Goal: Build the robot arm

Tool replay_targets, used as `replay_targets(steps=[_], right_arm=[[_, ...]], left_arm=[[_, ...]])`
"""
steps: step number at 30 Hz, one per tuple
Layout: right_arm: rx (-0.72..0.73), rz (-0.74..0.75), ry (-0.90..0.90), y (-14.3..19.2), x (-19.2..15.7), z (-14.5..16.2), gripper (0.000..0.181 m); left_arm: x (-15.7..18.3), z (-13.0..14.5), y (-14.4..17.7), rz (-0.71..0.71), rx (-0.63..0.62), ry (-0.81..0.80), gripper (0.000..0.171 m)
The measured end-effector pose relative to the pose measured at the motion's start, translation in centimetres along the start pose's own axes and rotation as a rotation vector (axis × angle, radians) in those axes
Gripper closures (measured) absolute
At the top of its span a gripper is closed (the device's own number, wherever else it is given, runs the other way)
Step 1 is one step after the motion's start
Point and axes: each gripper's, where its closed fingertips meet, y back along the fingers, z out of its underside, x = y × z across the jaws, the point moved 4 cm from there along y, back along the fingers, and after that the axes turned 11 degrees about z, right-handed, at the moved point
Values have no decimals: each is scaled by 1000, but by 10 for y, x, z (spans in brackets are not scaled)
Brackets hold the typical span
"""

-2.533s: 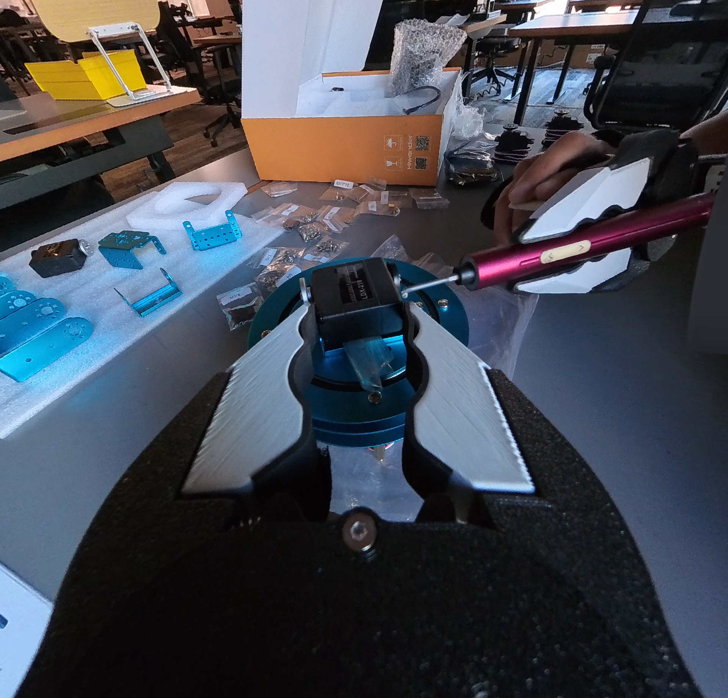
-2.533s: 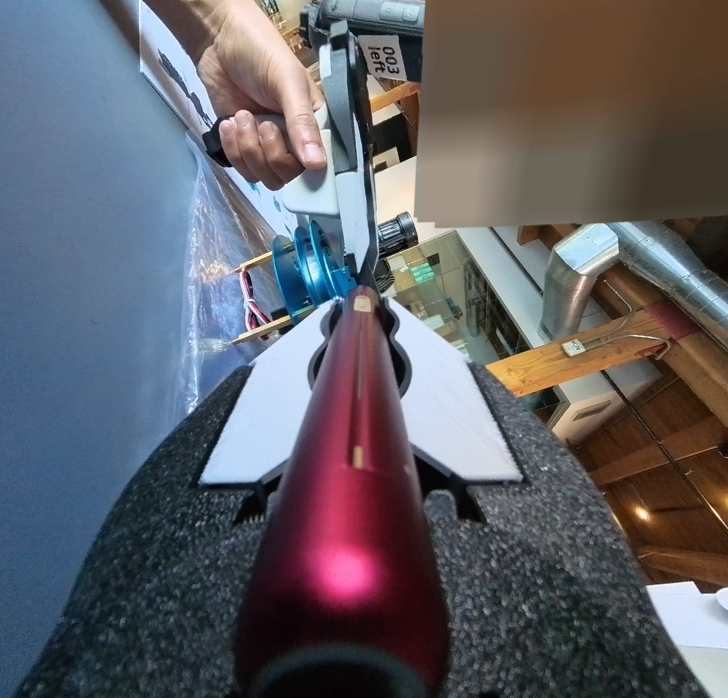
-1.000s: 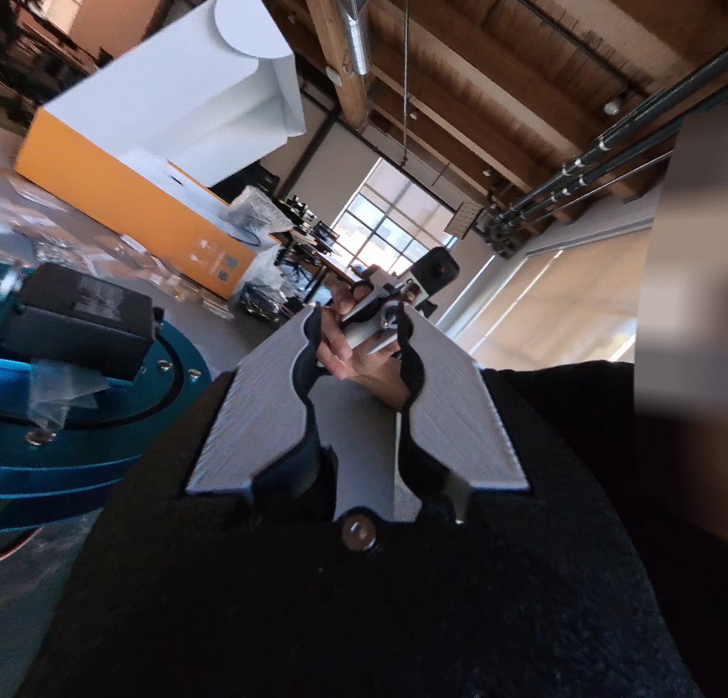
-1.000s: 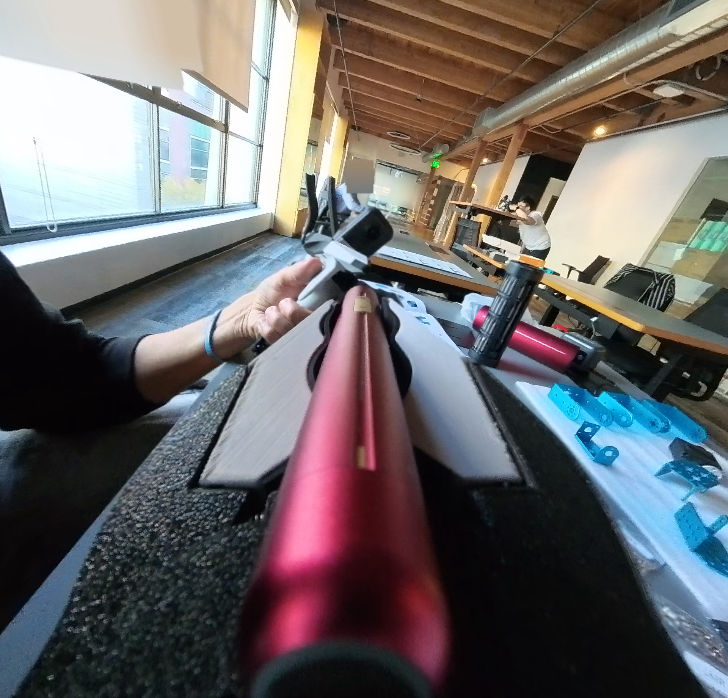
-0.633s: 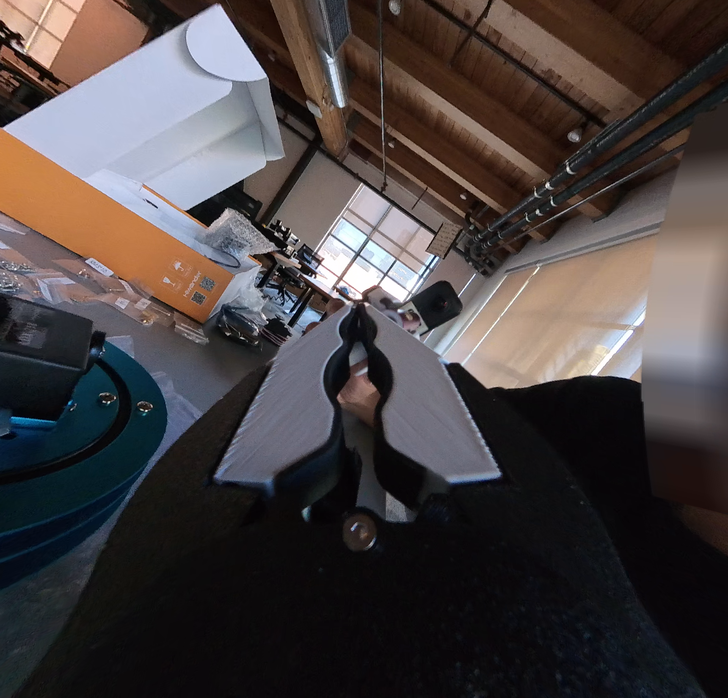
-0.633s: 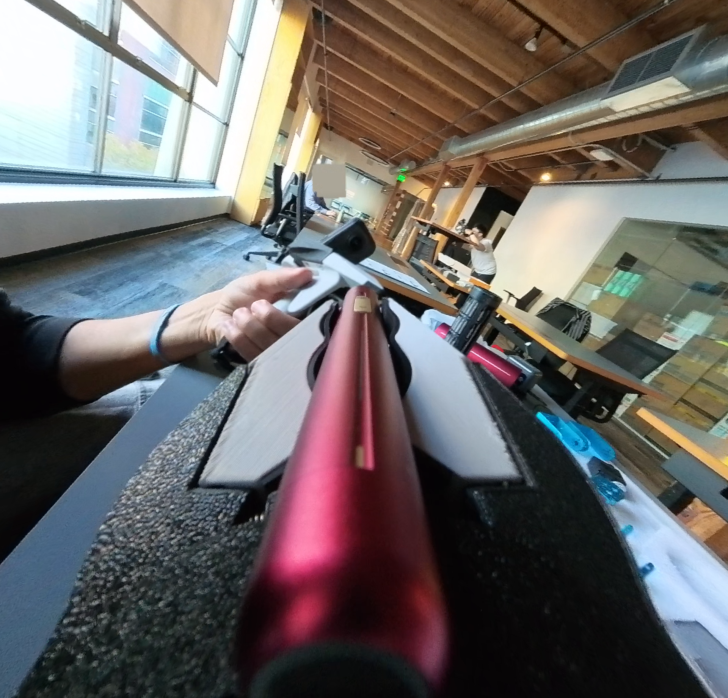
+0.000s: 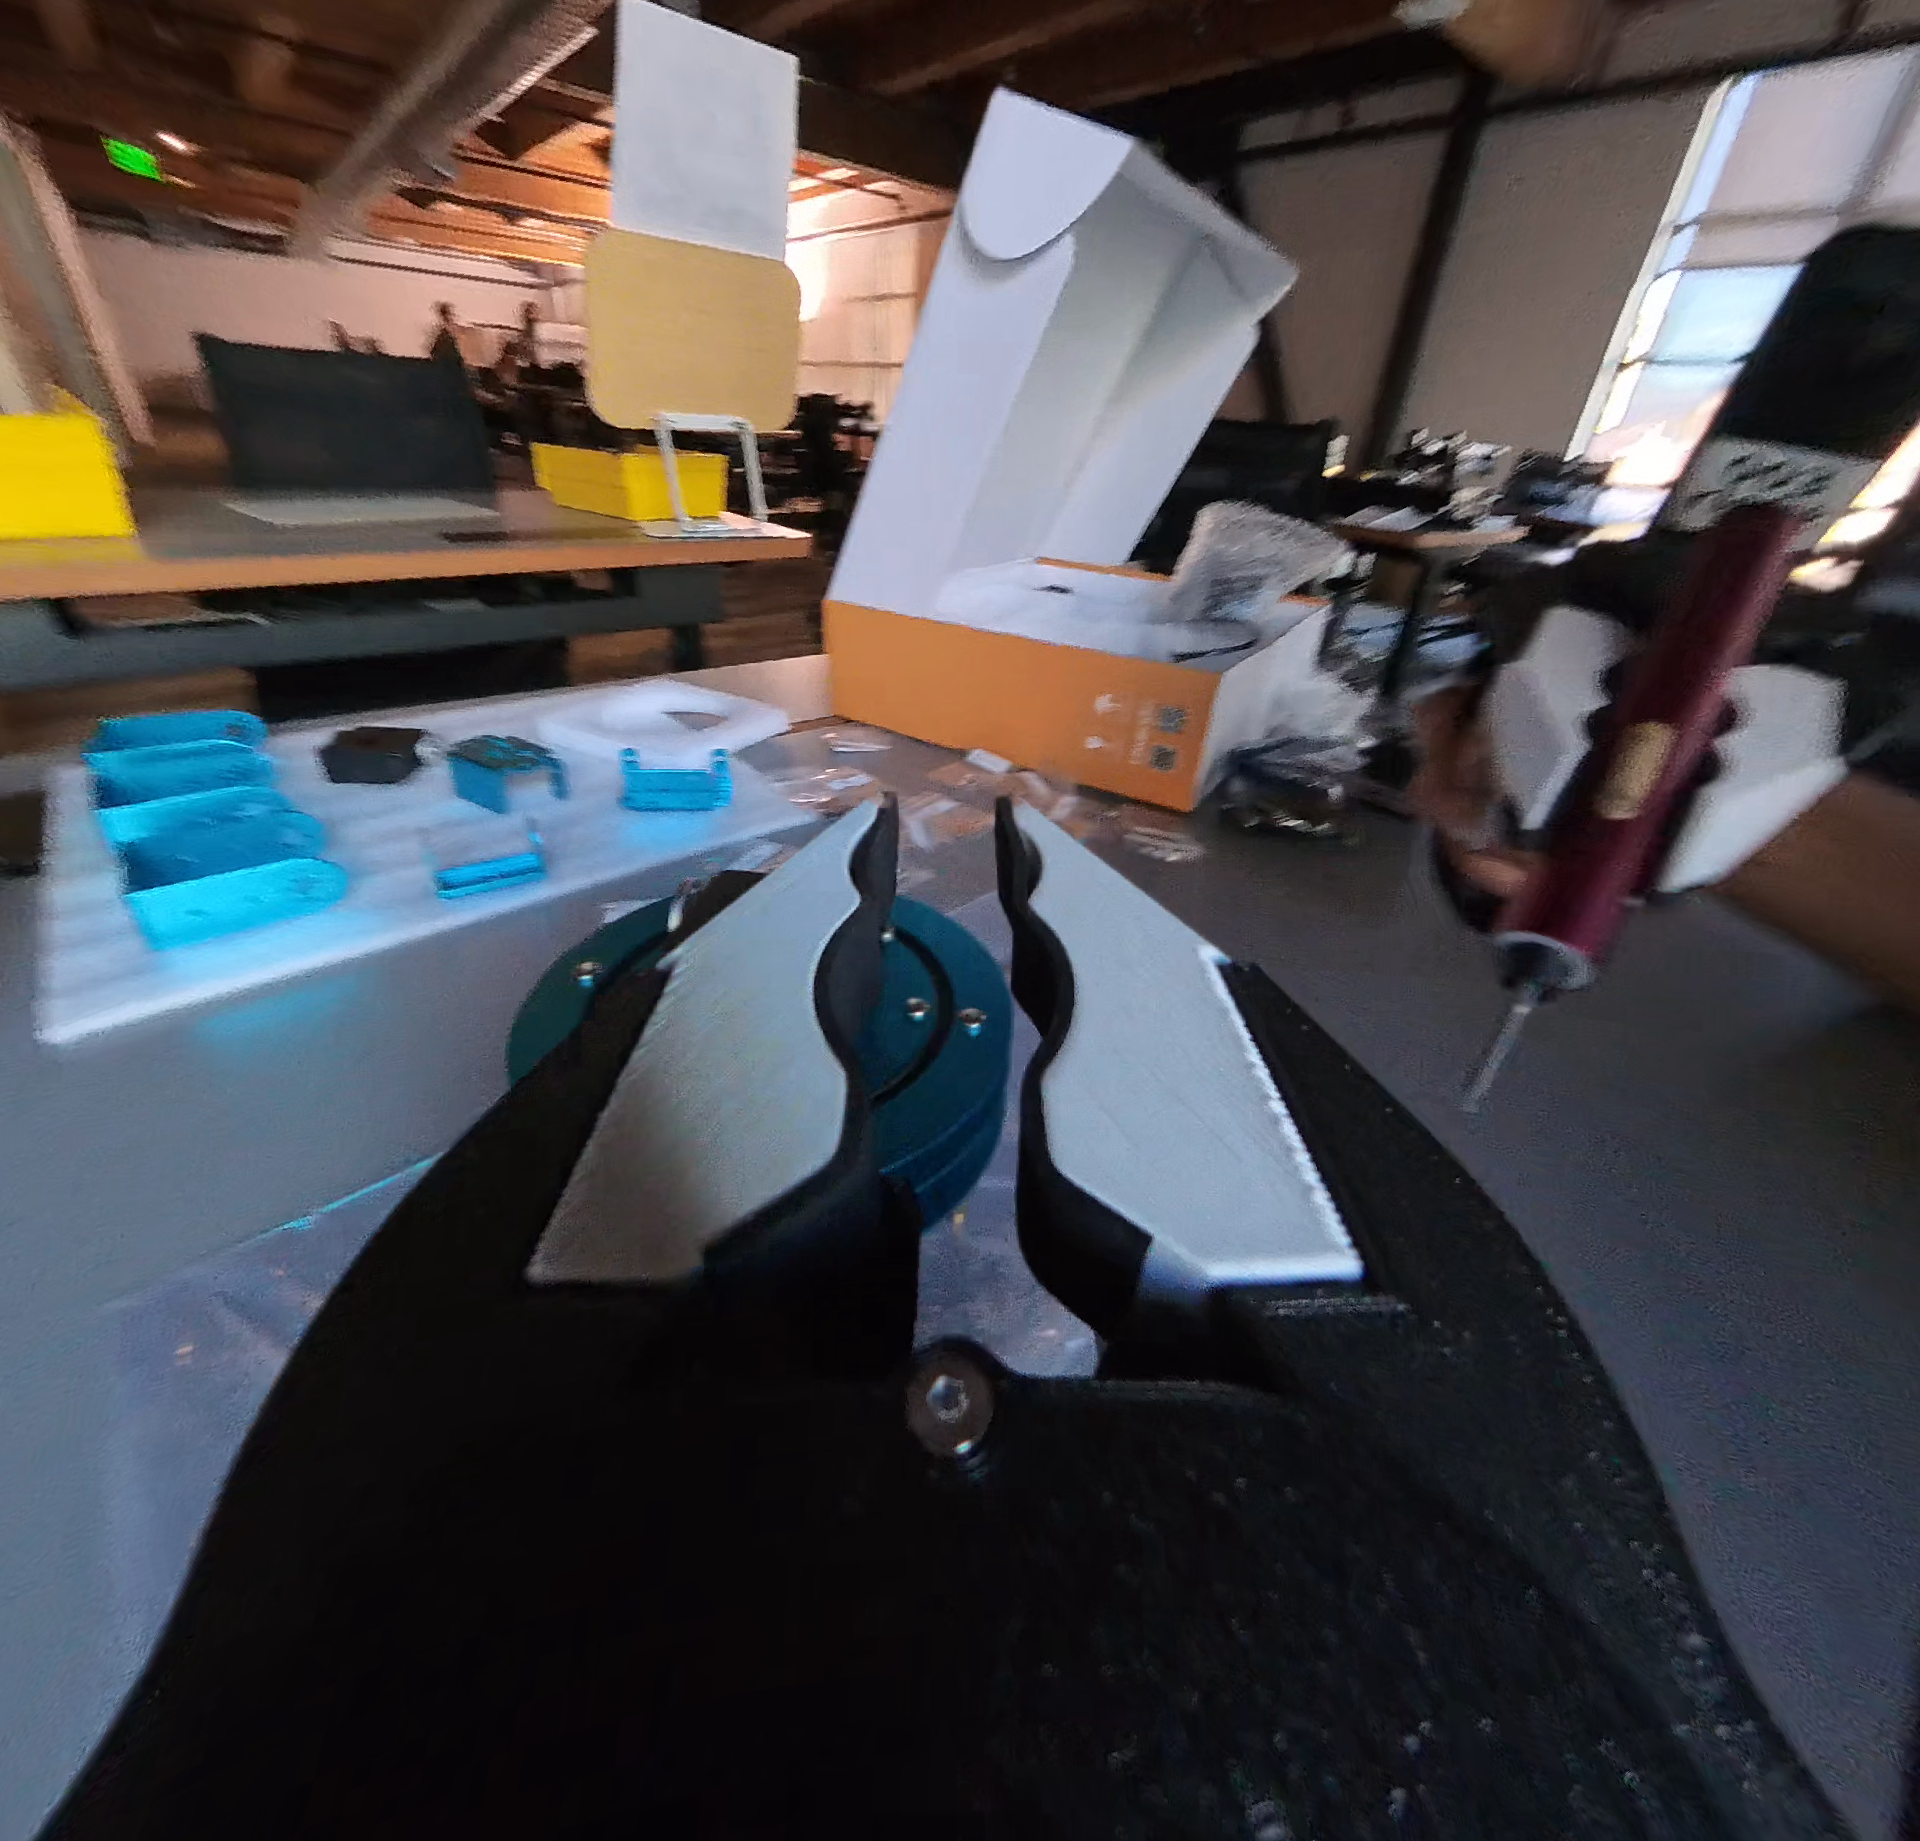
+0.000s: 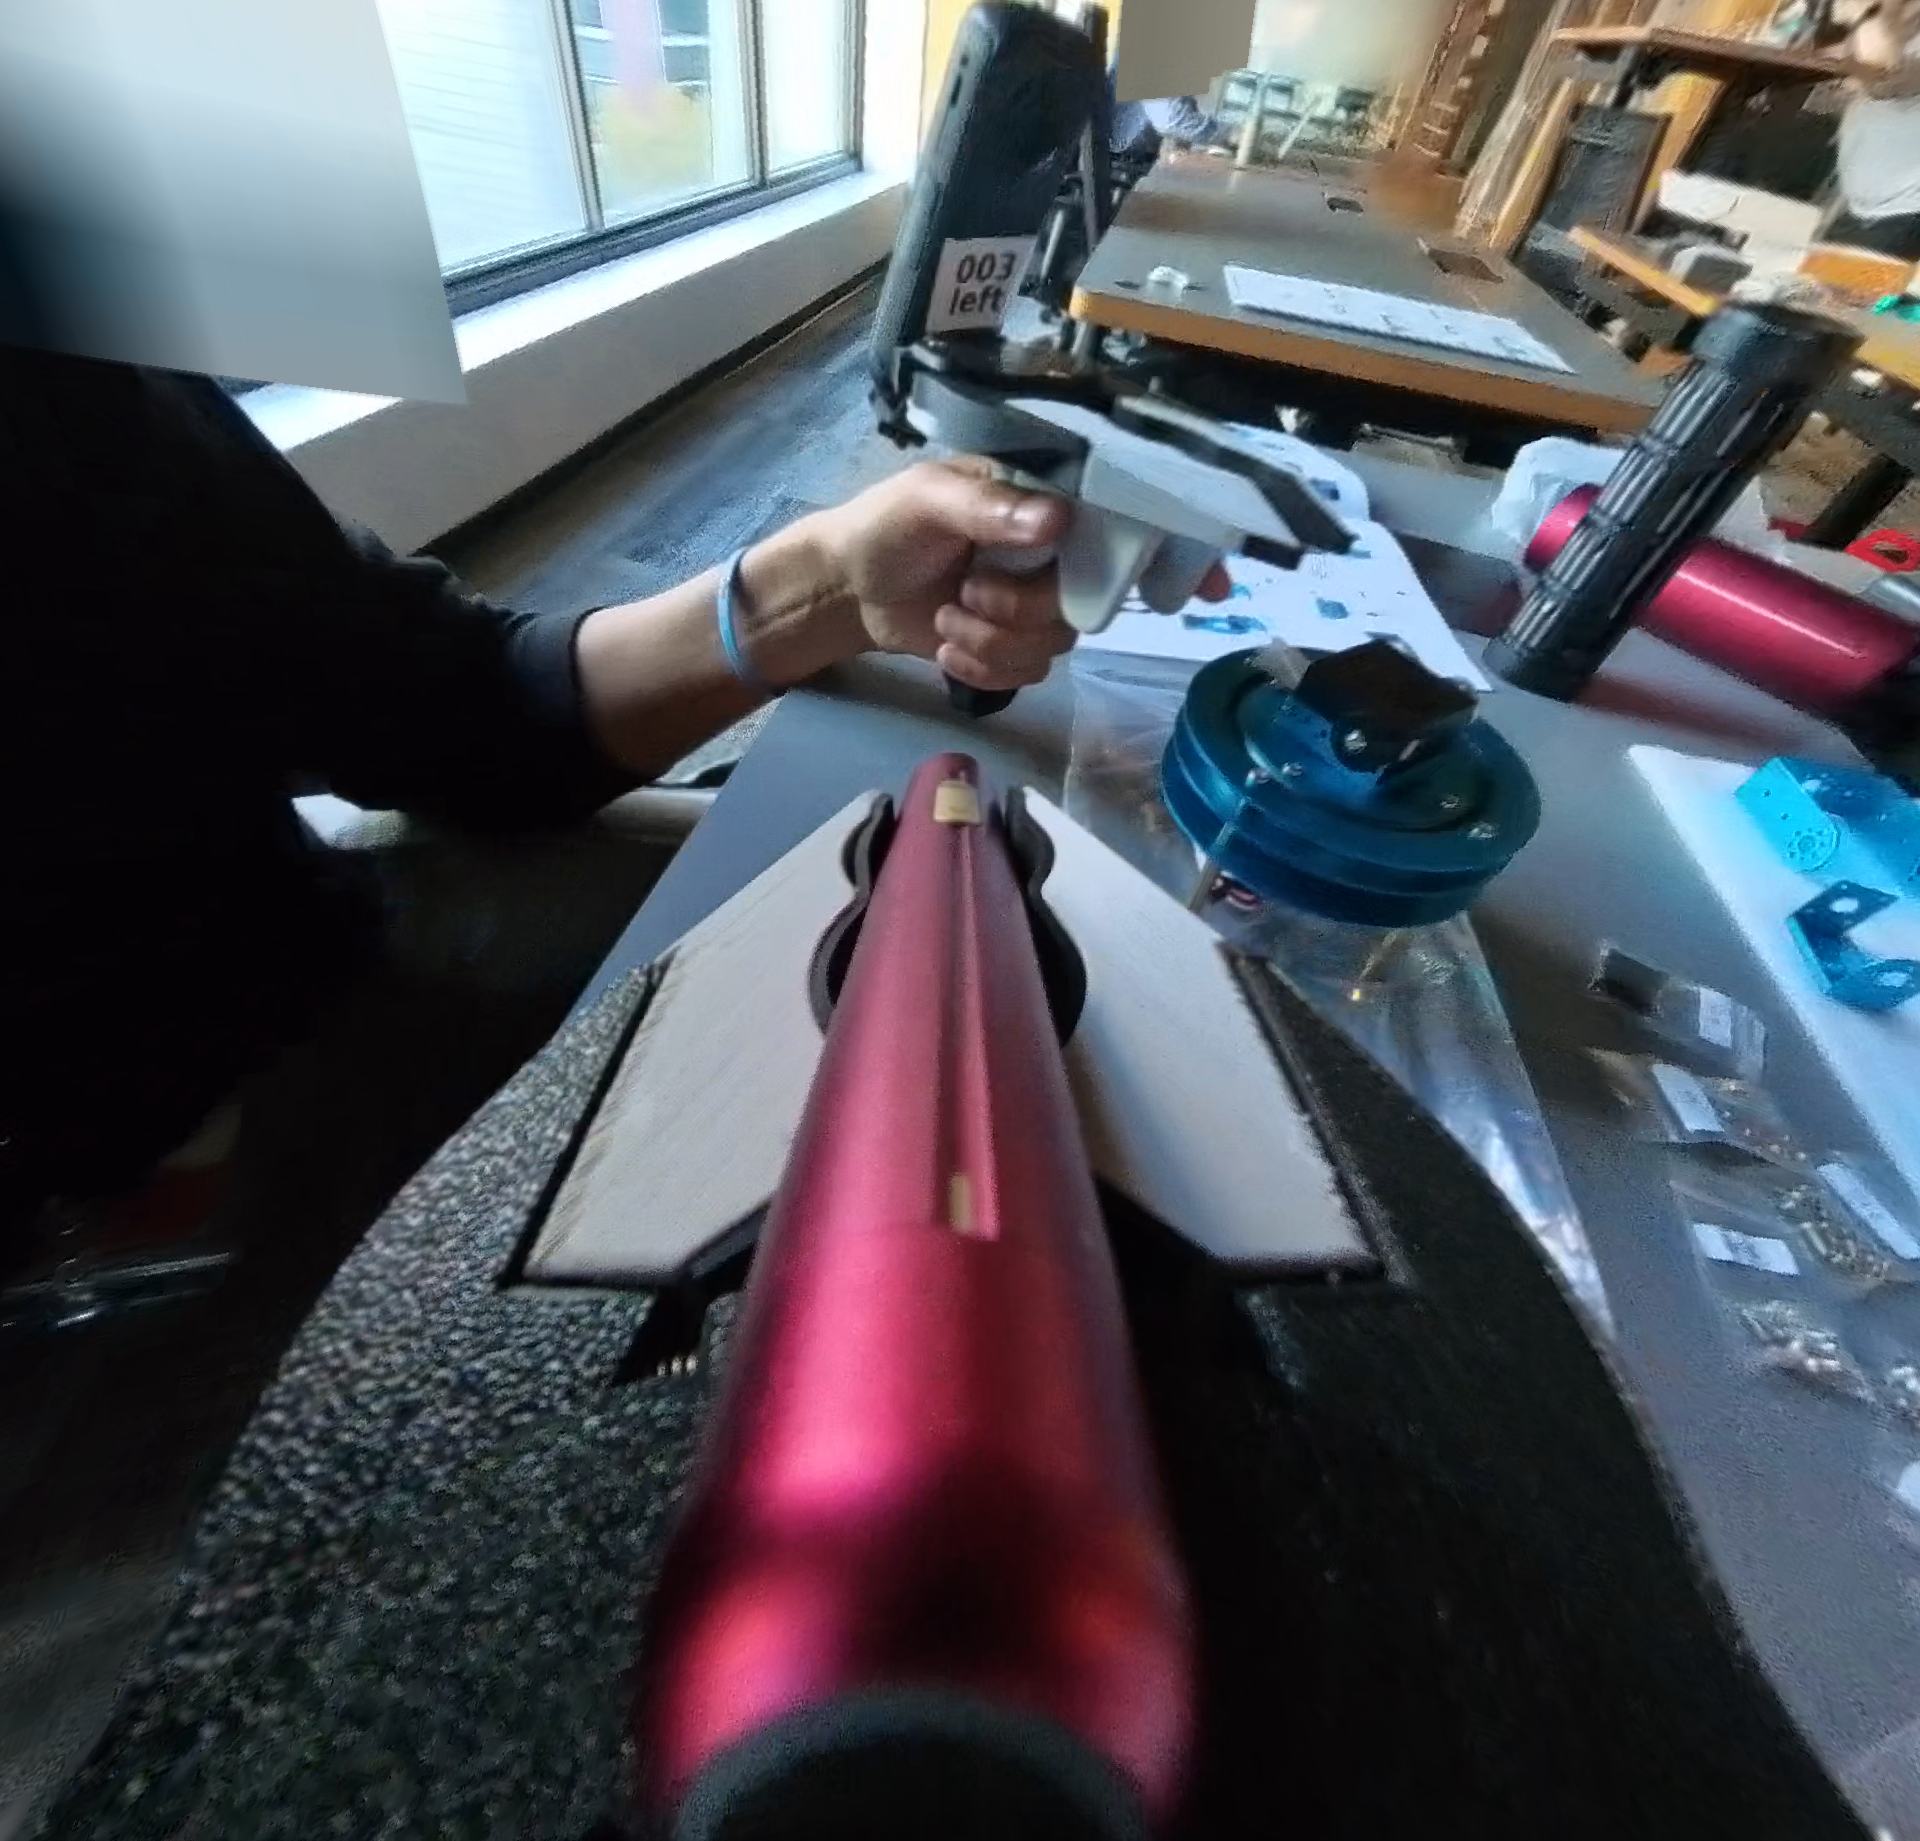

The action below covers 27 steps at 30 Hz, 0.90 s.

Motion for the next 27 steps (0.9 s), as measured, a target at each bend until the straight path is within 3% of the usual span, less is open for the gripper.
replay_targets(steps=[3, 9, 12, 15, 19, 21, 24, 27], right_arm=[[-29, 19, 24, -5, -10, 11, 158], [-56, 63, 34, -10, -32, 13, 159], [-64, 95, 3, 18, -77, 6, 159], [-128, 116, -3, 71, -139, 24, 160], [-263, 418, -107, 172, -177, 79, 158], [-301, 582, -196, 226, -197, 122, 159], [-350, 824, -348, 292, -235, 210, 160], [-384, 1084, -401, 336, -274, 310, 160]], left_arm=[[-1, 10, 1, -82, -48, -87, 154], [2, 13, 12, -176, -9, -148, 158], [2, 10, 13, -193, 11, -181, 158], [3, 10, 12, -204, 18, -194, 159], [7, 13, 8, -215, -5, -242, 159], [13, 12, 6, -212, -3, -275, 159], [28, 11, 4, -192, 13, -323, 159], [49, 7, 3, -196, 20, -364, 158]])
